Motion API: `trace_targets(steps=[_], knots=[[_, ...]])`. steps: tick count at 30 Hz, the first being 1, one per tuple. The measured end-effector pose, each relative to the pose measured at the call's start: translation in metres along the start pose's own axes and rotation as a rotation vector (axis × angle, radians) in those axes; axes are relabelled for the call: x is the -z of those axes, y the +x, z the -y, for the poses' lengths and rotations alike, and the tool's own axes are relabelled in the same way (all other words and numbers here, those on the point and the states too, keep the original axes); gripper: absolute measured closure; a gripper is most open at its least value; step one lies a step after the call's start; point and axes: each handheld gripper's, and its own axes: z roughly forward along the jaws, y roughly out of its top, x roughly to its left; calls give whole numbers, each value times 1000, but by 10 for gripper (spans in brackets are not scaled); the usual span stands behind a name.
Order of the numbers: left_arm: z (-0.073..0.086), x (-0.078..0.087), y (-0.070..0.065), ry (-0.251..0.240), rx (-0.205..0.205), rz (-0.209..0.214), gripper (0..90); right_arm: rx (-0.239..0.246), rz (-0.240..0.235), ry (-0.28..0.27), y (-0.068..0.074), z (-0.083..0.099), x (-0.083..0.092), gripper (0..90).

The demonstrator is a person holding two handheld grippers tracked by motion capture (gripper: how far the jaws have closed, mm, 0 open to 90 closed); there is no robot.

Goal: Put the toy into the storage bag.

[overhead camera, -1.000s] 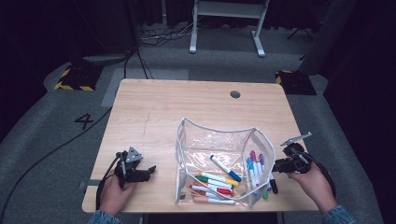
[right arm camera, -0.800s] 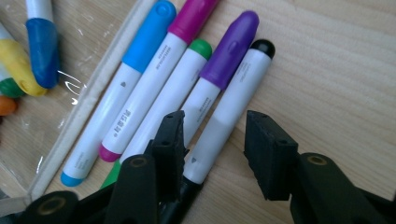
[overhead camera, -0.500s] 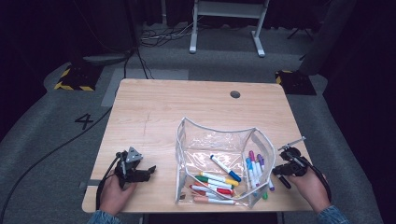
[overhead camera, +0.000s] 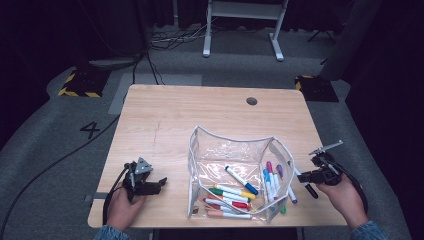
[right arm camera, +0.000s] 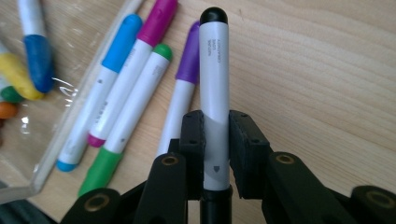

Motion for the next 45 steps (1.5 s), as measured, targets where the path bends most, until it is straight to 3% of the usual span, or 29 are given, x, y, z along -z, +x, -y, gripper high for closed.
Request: trace_targets(steps=[18, 27, 36, 45], knots=[[0, 0, 0, 0, 0, 0, 217, 88, -79, -174, 34, -11, 92, 761], [0, 0, 0, 0, 0, 0, 217, 160, -120, -223, 61, -20, 121, 761], [0, 0, 0, 0, 0, 0, 217, 276, -143, -219, 102, -41, 143, 762], [0, 0, 0, 0, -2, 0, 217, 389, -161, -165, 143, -69, 140, 761]])
